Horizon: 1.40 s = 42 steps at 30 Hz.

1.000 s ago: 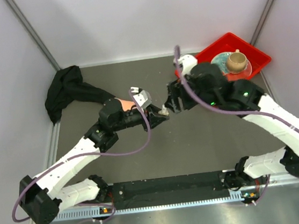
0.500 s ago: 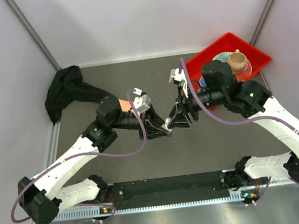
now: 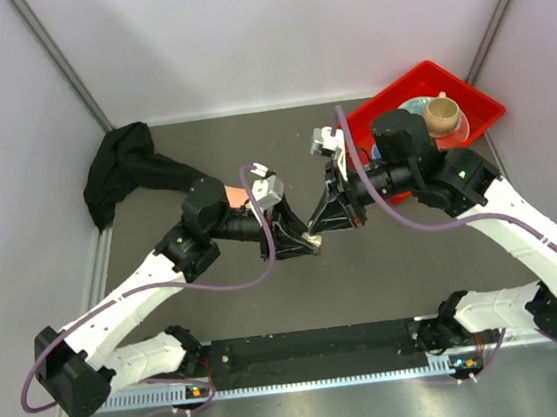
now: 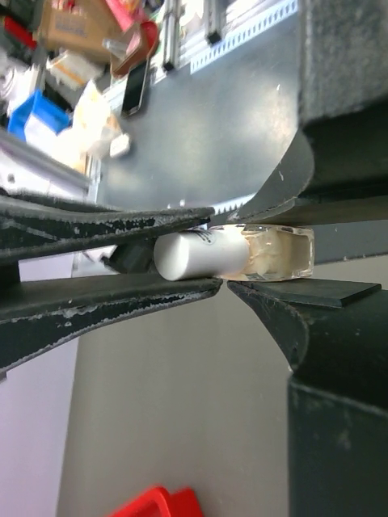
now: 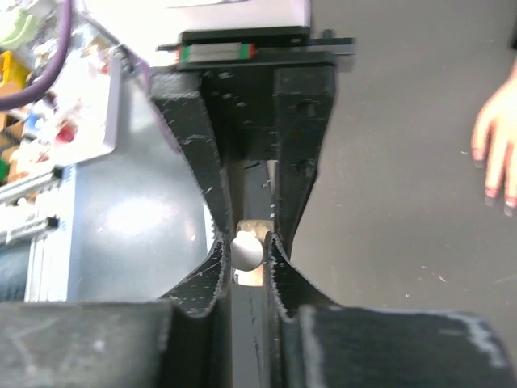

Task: Paint the nails

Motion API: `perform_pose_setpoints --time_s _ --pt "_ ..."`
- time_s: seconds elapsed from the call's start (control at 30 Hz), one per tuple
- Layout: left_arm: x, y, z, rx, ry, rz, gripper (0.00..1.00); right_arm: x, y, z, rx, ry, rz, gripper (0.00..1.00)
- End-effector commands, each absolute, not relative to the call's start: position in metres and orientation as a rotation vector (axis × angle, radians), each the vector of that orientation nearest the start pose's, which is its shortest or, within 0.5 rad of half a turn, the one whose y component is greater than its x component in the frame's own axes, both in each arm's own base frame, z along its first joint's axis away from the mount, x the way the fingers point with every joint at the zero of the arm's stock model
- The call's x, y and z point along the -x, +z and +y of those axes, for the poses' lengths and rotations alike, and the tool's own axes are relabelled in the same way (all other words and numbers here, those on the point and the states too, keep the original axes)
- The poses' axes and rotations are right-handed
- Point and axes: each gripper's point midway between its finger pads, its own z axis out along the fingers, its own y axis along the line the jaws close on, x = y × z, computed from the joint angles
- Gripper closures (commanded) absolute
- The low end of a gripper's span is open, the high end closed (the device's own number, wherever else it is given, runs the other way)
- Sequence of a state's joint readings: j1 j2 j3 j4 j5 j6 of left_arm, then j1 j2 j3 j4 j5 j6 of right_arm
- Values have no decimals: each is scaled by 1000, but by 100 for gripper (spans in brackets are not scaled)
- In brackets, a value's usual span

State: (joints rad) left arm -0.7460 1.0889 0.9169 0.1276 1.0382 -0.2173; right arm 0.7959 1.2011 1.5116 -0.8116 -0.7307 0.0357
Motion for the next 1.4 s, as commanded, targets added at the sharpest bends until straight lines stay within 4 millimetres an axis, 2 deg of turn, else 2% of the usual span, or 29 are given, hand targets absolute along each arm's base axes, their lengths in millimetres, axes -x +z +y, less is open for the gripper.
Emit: perform_pose_setpoints --time_s 0.0,0.03,0.07,0.1,0.13,0.17,0.2,0.23,0.27,0.33,0.43,0.53,0.57,0.6,0.67,0.7,0.73,0.77,0.8,0.87,0.9,1.0,1.2,1.37 --pt "-161 336 -323 -1117 -1281 1323 100 -133 359 302 1138 1248 1826 100" --pt "-173 335 -322 -1072 -1219 1345 100 -156 353 301 1025 1112 1871 100" --pt "-186 332 -320 -1026 -1153 1375 100 -171 350 298 896 1026 1934 100" --pt "-214 330 -314 -921 -1018 1412 100 -189 346 292 759 887 1978 100" --pt "-225 324 -311 -885 -963 1432 100 -220 337 266 511 558 2020 100" --pt "-235 322 -310 -856 -922 1436 100 -229 336 256 309 505 2055 100" --pt "-251 320 -306 -788 -858 1448 100 -235 330 255 227 439 2069 100" --pt "-256 320 -307 -770 -849 1444 100 -238 330 249 159 359 2056 100" --pt "-259 320 -308 -765 -841 1438 100 -235 337 251 124 360 2054 100" --pt "-257 321 -314 -780 -872 1423 100 -234 335 260 145 332 2064 100" --pt "-247 320 -317 -819 -915 1408 100 -227 349 266 184 411 2055 98" --pt "-243 312 -312 -832 -904 1430 100 -214 363 276 325 545 2027 70" --pt "-239 307 -311 -846 -908 1448 100 -215 365 275 404 561 2014 47" --pt "-234 306 -308 -854 -913 1446 100 -207 363 276 459 614 2033 40" --pt "-220 302 -308 -907 -959 1441 100 -203 369 268 558 662 2013 33" --pt "-211 305 -306 -930 -986 1424 100 -193 370 271 648 767 2017 33" --pt "-201 305 -308 -969 -1029 1411 100 -190 371 270 695 799 2003 33" --pt "-182 308 -311 -1046 -1115 1370 100 -183 372 269 791 817 1960 34" --pt "-169 311 -312 -1092 -1181 1350 100 -169 373 273 889 912 1933 35" --pt "-147 317 -315 -1168 -1301 1306 100 -152 369 277 1041 981 1873 39" --pt "-127 326 -315 -1228 -1414 1258 100 -139 370 281 1112 1055 1840 41" --pt "-107 336 -315 -1292 -1548 1210 100 -127 366 286 1204 1122 1795 46" --pt "-105 341 -313 -1315 -1556 1206 100 -111 370 297 1287 1268 1728 52" --pt "-106 339 -315 -1315 -1562 1214 100 -113 368 299 1288 1275 1732 62"
